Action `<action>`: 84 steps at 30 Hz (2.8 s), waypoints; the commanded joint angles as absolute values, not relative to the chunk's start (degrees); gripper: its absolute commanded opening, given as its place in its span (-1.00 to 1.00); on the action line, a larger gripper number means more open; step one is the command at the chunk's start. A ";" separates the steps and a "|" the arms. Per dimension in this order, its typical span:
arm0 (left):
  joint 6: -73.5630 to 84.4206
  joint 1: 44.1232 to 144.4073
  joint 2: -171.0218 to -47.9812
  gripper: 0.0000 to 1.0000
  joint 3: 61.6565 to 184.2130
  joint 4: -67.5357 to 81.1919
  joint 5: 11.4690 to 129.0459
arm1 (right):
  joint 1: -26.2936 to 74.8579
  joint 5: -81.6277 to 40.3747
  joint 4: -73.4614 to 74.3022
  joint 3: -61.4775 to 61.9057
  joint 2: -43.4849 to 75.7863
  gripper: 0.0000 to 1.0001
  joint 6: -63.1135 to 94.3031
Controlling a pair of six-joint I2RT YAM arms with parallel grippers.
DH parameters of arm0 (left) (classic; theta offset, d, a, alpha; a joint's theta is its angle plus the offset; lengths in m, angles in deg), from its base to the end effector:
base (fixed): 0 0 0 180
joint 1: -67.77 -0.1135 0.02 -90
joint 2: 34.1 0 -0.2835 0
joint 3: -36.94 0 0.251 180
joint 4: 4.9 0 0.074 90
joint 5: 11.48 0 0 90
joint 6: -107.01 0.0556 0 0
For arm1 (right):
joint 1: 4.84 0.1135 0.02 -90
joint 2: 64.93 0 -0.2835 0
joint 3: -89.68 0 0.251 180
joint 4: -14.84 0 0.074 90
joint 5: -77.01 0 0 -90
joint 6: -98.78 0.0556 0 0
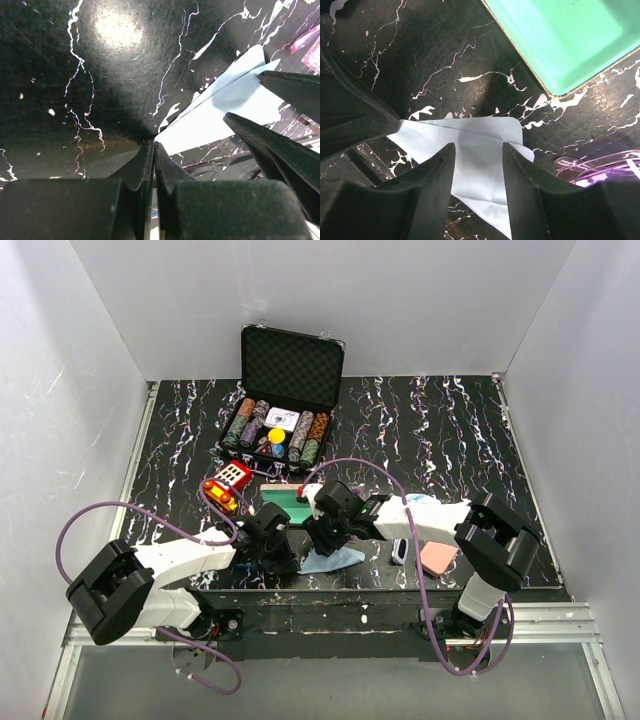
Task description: Organize the sunglasses
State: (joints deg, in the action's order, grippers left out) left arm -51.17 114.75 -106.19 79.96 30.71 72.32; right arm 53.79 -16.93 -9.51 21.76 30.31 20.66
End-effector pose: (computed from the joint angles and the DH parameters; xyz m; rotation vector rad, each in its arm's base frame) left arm 0.1372 -0.1558 0.1445 -0.5033 2.8831 -0.6399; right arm 0.1785 0.3001 0.1791 -1.0484 2.3481 0.5881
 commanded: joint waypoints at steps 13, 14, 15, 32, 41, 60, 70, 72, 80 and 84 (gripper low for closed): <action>-51.37 114.79 -105.46 -1.00 79.68 29.76 73.16 | 54.04 -17.21 -11.46 22.67 29.20 -0.03 21.00; -51.37 114.79 -105.46 -1.00 79.68 29.76 73.07 | 54.04 -16.07 -11.73 22.67 29.20 -0.03 21.08; -51.28 114.79 -105.55 -1.00 79.68 29.94 73.07 | 54.04 -14.67 -11.90 22.76 29.37 -0.03 21.08; -51.11 114.79 -106.25 -1.00 80.21 29.76 72.98 | 54.04 -21.42 -11.73 21.62 30.52 -0.20 20.65; -51.11 114.79 -106.52 -1.00 80.39 29.76 72.81 | 54.04 -20.21 -10.94 21.27 30.87 -0.27 20.91; -51.02 114.79 -106.96 -1.00 80.47 29.41 72.63 | 53.95 -12.55 -13.84 21.71 30.96 -0.18 19.59; -51.02 114.79 -108.36 -1.00 80.74 28.71 72.37 | 58.26 -8.77 -13.84 20.48 34.21 -0.37 19.77; -50.93 114.79 -108.28 -1.00 80.74 28.79 72.45 | 58.96 -8.07 -13.40 20.65 33.60 -0.47 20.12; -51.19 114.79 -107.84 -1.00 80.74 28.97 72.63 | 59.49 -4.64 -13.92 20.65 31.75 -0.70 20.56; -51.46 114.79 -106.96 -1.00 80.39 29.50 72.98 | 59.67 -3.23 -14.63 20.39 30.61 -0.70 20.65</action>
